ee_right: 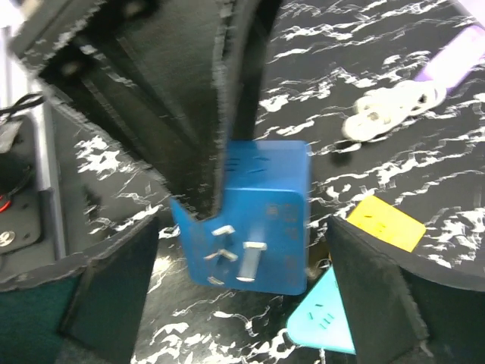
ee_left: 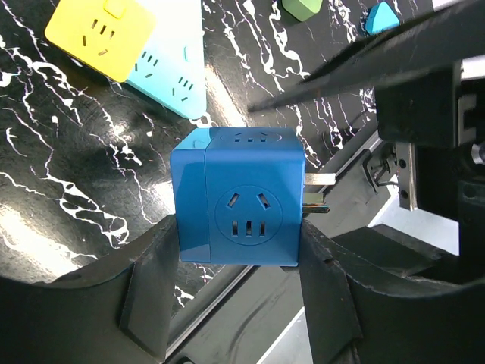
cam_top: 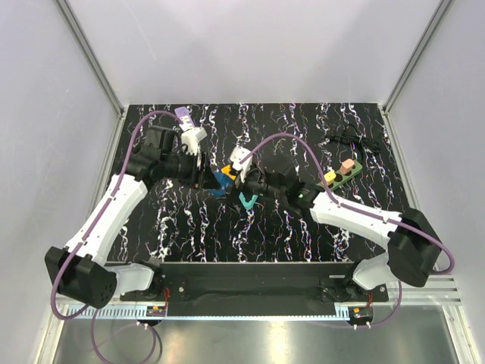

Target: Insert the plug

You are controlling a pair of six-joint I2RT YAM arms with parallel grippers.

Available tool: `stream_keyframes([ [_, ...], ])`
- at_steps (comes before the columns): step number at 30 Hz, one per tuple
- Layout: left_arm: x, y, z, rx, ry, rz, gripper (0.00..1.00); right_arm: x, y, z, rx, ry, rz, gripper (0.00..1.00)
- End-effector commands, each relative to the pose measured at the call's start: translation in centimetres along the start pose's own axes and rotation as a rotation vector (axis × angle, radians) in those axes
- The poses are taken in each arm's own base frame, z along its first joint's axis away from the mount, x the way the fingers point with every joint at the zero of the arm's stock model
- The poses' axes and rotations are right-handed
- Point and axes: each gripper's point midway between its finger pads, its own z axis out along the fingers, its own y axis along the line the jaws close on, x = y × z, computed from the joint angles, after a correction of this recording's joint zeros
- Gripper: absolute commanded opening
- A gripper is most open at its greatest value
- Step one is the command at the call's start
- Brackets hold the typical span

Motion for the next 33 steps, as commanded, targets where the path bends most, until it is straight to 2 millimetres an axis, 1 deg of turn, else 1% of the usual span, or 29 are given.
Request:
stream_keyframes([
  [1, -2.2, -1.7, -1.8, 0.01, -0.115, 0.067, 0.0, -2.0, -1.0, -1.0, 0.091, -0.097, -0.019, 1.0],
  [2, -2.4, -1.4, -2.0, -0.012, -0.138, 0.077, 0.0, -2.2, -1.0, -1.5, 0.104, -0.121, 0.026, 1.0],
  [3, -3.1, -1.8, -2.7, -0.018, -0.193, 0.112, 0.0, -2.1, -0.9, -1.8, 0.107, -0.132, 0.05, 1.0],
  [4, -3.6, -1.8, -3.1, -0.031, -0.24, 0.126, 0.0, -2.6, -0.1, -2.3, 0.081, -0.15, 0.082, 1.0],
  [5, -3.3, -1.6, -2.9, -0.033, -0.233, 0.111, 0.0, -2.9, 0.3, -2.5, 0.063, -0.16, 0.096, 1.0],
  [6, -3.9, -2.2, -3.4, -0.019, -0.28, 0.131, 0.0, -3.1, 0.6, -2.7, 0.049, -0.166, 0.108, 1.0],
  [8, -3.8, -2.9, -3.5, 0.018, -0.297, 0.111, 0.0, -3.5, 1.0, -3.1, 0.033, -0.187, 0.104, 1.0],
  [9, -4.0, -3.4, -3.8, 0.036, -0.313, 0.107, 0.0, -3.2, 0.9, -3.3, 0.046, -0.185, 0.096, 1.0],
  [11, -3.8, -3.6, -3.6, 0.051, -0.307, 0.092, 0.0, -3.2, 0.1, -3.8, 0.094, -0.194, 0.059, 1.0],
  [13, -3.6, -3.8, -3.6, 0.061, -0.304, 0.075, 0.0, -3.6, -0.4, -4.1, 0.119, -0.2, 0.033, 1.0],
  [14, -3.5, -3.9, -3.6, 0.068, -0.302, 0.069, 0.0, -3.3, -0.6, -4.1, 0.13, -0.185, 0.04, 1.0],
  [15, -3.5, -4.0, -3.8, 0.07, -0.313, 0.07, 0.0, -4.1, -0.7, -4.0, 0.13, -0.193, 0.041, 1.0],
  [17, -3.8, -4.3, -4.1, 0.068, -0.341, 0.059, 0.0, -4.5, -0.3, -3.8, 0.108, -0.193, 0.092, 1.0],
  [18, -4.3, -4.7, -4.6, 0.076, -0.375, 0.071, 0.0, -5.1, -0.1, -3.7, 0.096, -0.206, 0.109, 1.0],
  [19, -4.3, -4.8, -4.7, 0.079, -0.388, 0.052, 0.0, -5.3, 0.3, -3.5, 0.08, -0.215, 0.167, 1.0],
  [20, -4.5, -4.8, -4.8, 0.076, -0.404, 0.045, 0.0, -5.6, 0.6, -3.4, 0.064, -0.227, 0.187, 1.0],
  [21, -5.0, -5.2, -5.3, 0.087, -0.437, 0.053, 0.0, -5.8, 0.6, -3.2, 0.061, -0.235, 0.207, 1.0],
  [22, -4.9, -5.3, -5.2, 0.097, -0.441, 0.026, 0.0, -5.8, 0.5, -2.9, 0.065, -0.239, 0.25, 1.0],
  [23, -5.0, -5.6, -5.3, 0.11, -0.452, 0.018, 0.0, -6.2, 0.1, -2.8, 0.089, -0.26, 0.268, 1.0],
  [25, -5.4, -6.2, -5.6, 0.142, -0.483, 0.0, 0.0, -6.2, -0.3, -2.4, 0.115, -0.271, 0.303, 1.0],
  [27, -5.4, -6.2, -5.5, 0.148, -0.496, -0.018, 0.0, -6.9, -1.5, -2.2, 0.187, -0.297, 0.346, 1.0],
  [29, -5.3, -5.5, -5.2, 0.133, -0.512, -0.04, 0.0, -7.4, -1.5, -1.9, 0.197, -0.317, 0.386, 1.0],
  [30, -5.6, -5.7, -5.5, 0.137, -0.541, -0.033, 0.0, -7.9, -1.5, -1.8, 0.206, -0.327, 0.389, 1.0],
  [31, -5.7, -5.7, -5.5, 0.143, -0.552, -0.054, 0.0, -7.9, -1.3, -1.4, 0.21, -0.324, 0.386, 1.0],
  [32, -5.4, -5.3, -5.2, 0.136, -0.562, -0.073, 0.0, -8.1, -1.6, -1.3, 0.253, -0.336, 0.392, 1.0],
  [33, -5.9, -5.5, -5.5, 0.148, -0.595, -0.067, 0.0, -8.5, -1.7, -1.2, 0.265, -0.347, 0.394, 1.0],
])
